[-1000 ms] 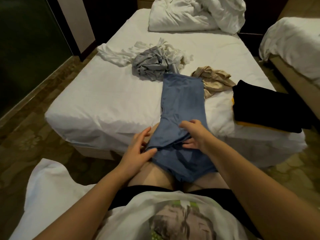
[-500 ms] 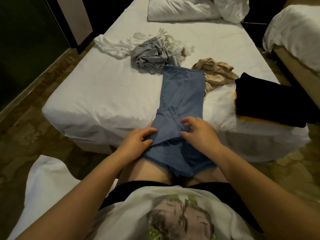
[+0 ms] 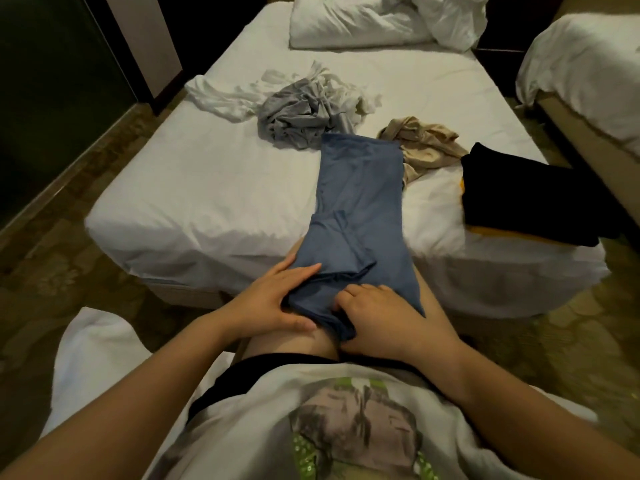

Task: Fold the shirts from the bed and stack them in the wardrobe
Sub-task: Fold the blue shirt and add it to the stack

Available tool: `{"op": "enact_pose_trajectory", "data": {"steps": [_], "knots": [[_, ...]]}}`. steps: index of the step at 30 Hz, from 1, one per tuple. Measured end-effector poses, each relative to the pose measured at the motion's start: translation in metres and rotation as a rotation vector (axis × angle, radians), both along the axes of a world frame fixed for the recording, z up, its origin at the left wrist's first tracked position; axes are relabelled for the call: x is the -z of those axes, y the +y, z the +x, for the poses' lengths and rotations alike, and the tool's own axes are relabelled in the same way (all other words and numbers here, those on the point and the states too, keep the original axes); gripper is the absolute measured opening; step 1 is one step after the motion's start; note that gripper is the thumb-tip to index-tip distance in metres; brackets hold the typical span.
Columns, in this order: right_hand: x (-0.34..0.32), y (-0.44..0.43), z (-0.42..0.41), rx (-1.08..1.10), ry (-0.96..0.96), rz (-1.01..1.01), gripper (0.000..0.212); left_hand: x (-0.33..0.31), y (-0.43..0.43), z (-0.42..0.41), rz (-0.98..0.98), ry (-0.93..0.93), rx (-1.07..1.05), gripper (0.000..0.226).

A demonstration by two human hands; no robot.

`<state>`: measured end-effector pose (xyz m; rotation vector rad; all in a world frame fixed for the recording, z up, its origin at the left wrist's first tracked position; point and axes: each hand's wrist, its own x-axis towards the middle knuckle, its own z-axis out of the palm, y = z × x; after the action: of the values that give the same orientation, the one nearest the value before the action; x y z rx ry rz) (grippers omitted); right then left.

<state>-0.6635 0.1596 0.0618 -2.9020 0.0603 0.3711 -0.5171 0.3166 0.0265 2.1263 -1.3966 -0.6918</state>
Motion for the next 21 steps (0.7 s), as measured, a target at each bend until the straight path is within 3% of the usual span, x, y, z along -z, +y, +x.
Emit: {"op": "enact_pose_trajectory", "data": {"steps": [4,7,11,13,15,17,19,21], "knots": [[0.002,0.003,-0.002,-0.038,-0.015,-0.109,0.016,0.002,0.001,-0.002,-0.030,-0.012,0.016,0.094],[-0.007,-0.002,-0.002,0.045,-0.079,-0.019,0.007,0.004,0.002,-0.002,-0.047,-0.053,0.005,0.094],[-0.015,-0.018,-0.007,0.230,-0.238,0.329,0.024,0.000,0.001,-0.008,-0.100,-0.184,-0.104,0.087],[-0.015,-0.024,-0.009,0.232,-0.303,0.378,0.033,0.003,-0.002,-0.010,-0.184,-0.300,-0.124,0.064],[-0.011,-0.028,-0.014,0.163,-0.261,0.218,0.053,0.005,-0.004,-0.008,-0.233,-0.297,-0.158,0.055],[-0.001,-0.030,-0.023,0.055,-0.176,-0.061,0.070,0.003,-0.006,-0.005,-0.213,-0.230,-0.191,0.061],[0.005,-0.034,-0.030,0.035,-0.188,-0.181,0.063,-0.001,-0.005,-0.003,-0.196,-0.230,-0.151,0.061],[0.008,-0.039,-0.034,0.091,-0.321,-0.222,0.040,-0.007,-0.005,0.000,-0.217,-0.207,-0.110,0.052]]}}
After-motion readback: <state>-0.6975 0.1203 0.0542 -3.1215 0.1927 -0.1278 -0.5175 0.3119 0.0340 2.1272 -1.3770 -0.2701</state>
